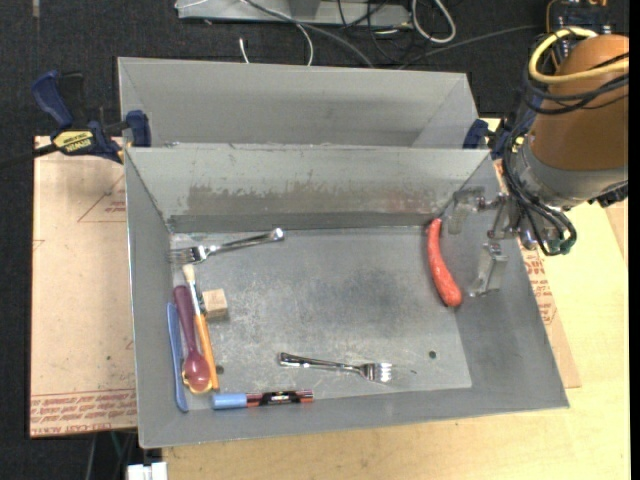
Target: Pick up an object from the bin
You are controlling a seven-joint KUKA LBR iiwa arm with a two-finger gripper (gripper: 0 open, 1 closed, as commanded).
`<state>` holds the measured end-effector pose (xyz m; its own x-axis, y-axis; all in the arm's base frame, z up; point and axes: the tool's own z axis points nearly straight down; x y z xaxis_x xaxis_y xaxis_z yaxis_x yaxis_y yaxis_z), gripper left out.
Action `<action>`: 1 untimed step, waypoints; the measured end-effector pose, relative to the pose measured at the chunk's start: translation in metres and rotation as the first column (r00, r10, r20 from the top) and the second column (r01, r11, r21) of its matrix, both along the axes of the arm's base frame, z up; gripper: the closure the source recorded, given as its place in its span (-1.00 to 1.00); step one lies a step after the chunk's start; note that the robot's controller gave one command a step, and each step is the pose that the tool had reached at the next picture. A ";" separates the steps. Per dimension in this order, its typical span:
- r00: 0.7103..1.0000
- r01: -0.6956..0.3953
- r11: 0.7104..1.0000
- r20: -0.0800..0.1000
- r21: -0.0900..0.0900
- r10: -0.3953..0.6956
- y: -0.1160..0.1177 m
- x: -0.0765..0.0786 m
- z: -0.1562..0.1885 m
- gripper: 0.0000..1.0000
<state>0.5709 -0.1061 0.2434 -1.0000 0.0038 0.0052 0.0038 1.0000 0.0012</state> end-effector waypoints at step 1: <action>1.000 -0.004 1.000 0.007 -0.001 0.004 0.001 0.001 0.005 -1.00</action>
Offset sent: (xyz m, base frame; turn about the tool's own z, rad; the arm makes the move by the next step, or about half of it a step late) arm -0.0309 0.0912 -0.1734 -0.1678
